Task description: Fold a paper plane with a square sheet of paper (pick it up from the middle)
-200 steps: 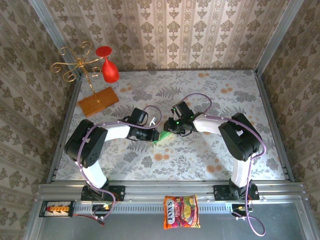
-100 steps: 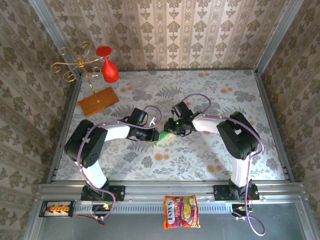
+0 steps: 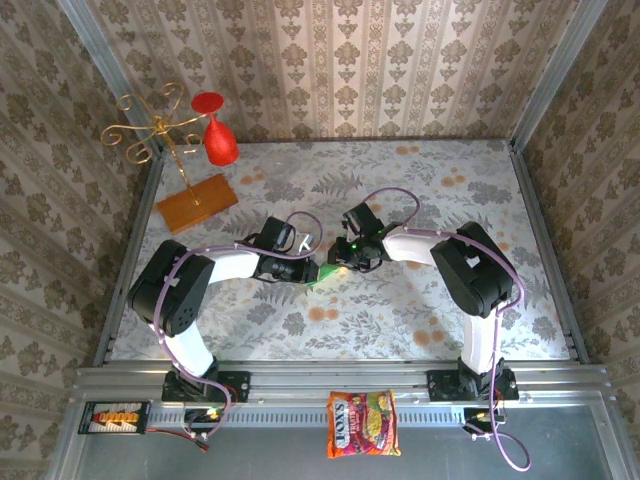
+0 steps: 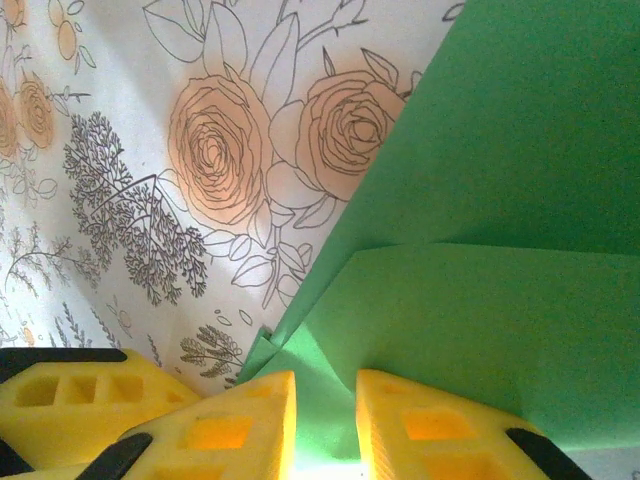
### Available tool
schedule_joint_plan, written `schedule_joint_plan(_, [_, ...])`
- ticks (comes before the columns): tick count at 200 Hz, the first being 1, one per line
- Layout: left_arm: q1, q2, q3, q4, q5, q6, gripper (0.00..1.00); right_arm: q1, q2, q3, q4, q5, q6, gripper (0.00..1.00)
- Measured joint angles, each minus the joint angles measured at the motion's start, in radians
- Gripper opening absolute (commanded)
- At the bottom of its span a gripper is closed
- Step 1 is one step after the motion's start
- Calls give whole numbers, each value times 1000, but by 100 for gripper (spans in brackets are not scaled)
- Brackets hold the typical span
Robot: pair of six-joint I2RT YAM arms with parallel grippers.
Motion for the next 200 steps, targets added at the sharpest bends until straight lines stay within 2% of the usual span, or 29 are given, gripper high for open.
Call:
schedule_joint_plan(39, [-1,-10,-2,0,0,0,25,0,13,28,-32,0,-5,24])
schedule_joint_plan(83, [-11,-59,-2,-46,-38,0,35,0,14,35,-48,0,-16,23])
schedule_joint_plan(107, [-8,-115,-2,-58,-61,0,36,0,14,35,-50,0,-24,23])
schedule_joint_plan(150, [-8,-142,0,-41,-40,-7,27,0,15,39,-57,0,-24,23])
schedule_joint_plan(200, [-33,-49,56,-27,13,-11,15,0,15,39,-57,-1,-28,19])
